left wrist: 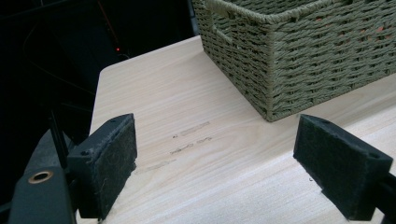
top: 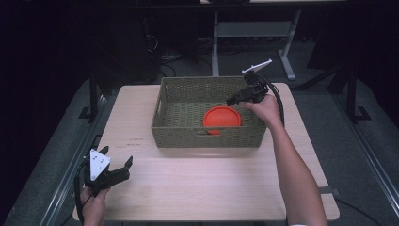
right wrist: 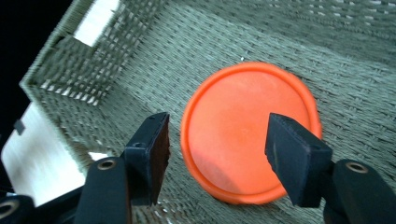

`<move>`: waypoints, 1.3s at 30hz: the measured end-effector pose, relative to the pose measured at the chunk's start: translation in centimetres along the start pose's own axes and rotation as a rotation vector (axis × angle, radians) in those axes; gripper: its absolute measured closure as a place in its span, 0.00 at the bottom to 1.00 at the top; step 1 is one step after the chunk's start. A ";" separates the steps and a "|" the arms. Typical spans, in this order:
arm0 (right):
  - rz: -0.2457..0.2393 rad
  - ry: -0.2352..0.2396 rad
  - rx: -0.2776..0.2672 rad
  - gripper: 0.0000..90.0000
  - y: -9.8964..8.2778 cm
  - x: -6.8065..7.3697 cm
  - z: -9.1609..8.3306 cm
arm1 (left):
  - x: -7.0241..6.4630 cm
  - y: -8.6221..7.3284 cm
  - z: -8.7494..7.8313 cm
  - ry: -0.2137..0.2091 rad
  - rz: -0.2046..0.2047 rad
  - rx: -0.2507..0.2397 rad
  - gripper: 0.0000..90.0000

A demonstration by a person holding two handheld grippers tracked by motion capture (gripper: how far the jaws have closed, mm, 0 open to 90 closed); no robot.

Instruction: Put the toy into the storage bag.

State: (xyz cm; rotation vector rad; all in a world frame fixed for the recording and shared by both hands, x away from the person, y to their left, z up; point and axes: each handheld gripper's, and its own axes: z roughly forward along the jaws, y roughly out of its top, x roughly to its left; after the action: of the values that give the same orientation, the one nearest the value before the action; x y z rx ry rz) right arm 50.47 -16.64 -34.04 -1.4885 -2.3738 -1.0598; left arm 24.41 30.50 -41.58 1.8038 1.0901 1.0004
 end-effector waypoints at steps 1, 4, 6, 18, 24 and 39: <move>0.004 0.012 -0.019 0.42 -0.3 0.0 -0.4 | 0.0 0.0 0.0 0.000 -0.001 0.001 0.14; 0.005 0.012 -0.030 0.41 -0.5 -0.1 -0.7 | 0.0 0.0 0.0 0.002 0.000 0.003 0.14; 0.013 0.019 -0.049 0.41 -0.8 -0.3 -1.0 | -0.1 0.0 0.0 0.002 0.001 0.003 0.14; 0.021 0.057 -0.068 0.38 -1.7 -0.5 -2.8 | -0.2 0.1 0.0 -0.001 0.004 0.002 0.14; 0.009 0.075 -0.075 0.38 -2.0 -0.1 -3.4 | -0.2 0.1 0.0 -0.001 0.003 0.002 0.14; -0.032 0.132 -0.098 0.34 -4.6 0.1 -4.8 | -0.4 0.1 0.1 -0.006 0.009 0.003 0.14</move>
State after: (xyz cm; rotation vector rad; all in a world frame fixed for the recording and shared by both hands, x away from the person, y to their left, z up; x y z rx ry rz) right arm 45.43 -20.83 -32.66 -1.3680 -2.2936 -1.2577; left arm 24.39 30.12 -41.64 1.8146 1.0809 0.9985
